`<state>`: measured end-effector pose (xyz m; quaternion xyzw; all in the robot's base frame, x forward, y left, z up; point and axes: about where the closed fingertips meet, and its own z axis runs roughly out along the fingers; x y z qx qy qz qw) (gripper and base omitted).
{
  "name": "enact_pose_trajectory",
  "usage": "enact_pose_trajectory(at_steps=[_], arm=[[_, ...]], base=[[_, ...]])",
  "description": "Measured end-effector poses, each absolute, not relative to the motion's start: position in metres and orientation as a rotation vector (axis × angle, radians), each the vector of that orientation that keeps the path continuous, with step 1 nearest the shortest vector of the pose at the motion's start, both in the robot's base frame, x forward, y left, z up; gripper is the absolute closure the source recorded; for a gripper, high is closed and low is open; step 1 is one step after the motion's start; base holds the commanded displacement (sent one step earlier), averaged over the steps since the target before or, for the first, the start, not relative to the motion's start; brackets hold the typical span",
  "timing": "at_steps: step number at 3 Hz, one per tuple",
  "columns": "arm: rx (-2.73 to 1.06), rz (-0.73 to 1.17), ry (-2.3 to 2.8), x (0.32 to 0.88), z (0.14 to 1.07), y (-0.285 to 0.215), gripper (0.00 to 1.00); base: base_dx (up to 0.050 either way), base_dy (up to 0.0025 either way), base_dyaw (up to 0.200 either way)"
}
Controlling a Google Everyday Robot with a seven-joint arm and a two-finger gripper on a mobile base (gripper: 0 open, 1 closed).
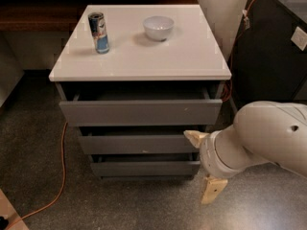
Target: Place redbull can into bottom drawer
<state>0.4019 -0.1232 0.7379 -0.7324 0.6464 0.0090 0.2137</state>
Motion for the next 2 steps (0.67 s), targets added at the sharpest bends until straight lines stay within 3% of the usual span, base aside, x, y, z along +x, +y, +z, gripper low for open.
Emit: enact_pose_trajectory(at_steps=[2], arm=[[-2.058, 0.053, 1.774, 0.404, 0.722, -0.114, 0.0]], base=[[0.0, 0.0, 0.0]])
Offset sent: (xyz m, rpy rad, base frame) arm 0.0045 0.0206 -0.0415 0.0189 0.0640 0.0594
